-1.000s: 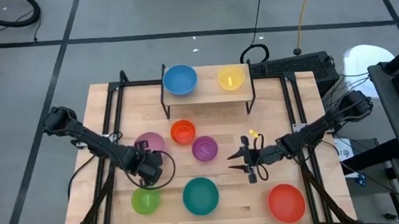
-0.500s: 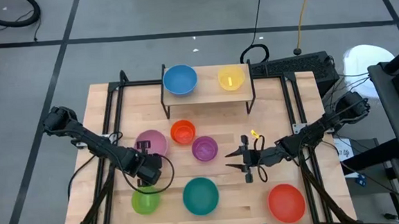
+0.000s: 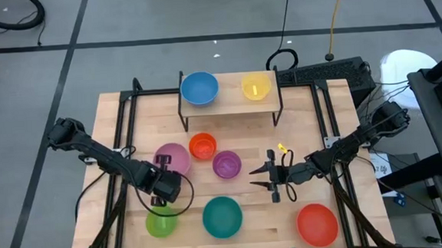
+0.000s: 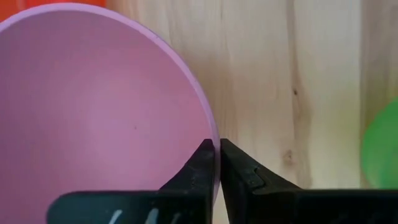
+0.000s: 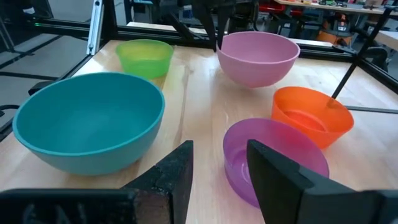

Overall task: Place and stack bowls onto a shelf
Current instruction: Stack the pink bowl on top of the blue bowl on the shelf, then stack the purple bowl on top of the yellow bowl on the shelf

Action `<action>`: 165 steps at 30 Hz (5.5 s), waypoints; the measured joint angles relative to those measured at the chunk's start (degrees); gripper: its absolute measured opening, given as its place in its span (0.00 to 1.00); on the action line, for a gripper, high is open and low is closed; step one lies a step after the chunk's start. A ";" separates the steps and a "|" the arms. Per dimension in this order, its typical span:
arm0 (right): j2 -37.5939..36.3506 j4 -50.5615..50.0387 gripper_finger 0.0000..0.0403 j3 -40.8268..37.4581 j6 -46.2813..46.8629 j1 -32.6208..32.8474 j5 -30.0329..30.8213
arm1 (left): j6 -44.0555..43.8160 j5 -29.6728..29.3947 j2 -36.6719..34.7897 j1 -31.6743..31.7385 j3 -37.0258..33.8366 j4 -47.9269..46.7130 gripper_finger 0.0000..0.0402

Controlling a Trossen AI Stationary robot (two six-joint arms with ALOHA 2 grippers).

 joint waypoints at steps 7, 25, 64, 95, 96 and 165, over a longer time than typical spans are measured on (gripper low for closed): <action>0.00 -0.04 0.35 0.00 0.02 0.00 -0.05 | 5.15 0.10 0.00 0.02 6.43 -4.95 0.02; 0.00 -0.44 0.35 0.00 0.26 0.00 -0.20 | 33.03 -0.69 0.00 12.31 29.63 -11.36 0.05; 0.00 -0.44 0.35 0.00 1.33 0.00 1.07 | 64.43 7.50 14.64 51.31 61.84 -15.75 0.06; 0.00 -0.41 0.35 0.00 1.57 0.24 1.07 | 58.51 14.11 20.84 56.19 61.71 -21.77 0.10; 0.00 -0.44 0.35 0.00 1.57 0.25 1.07 | 58.51 14.10 21.02 56.16 61.71 -21.72 0.10; 0.00 -0.44 0.35 0.01 1.29 0.26 1.05 | 42.88 19.15 13.87 55.23 56.27 -13.80 0.05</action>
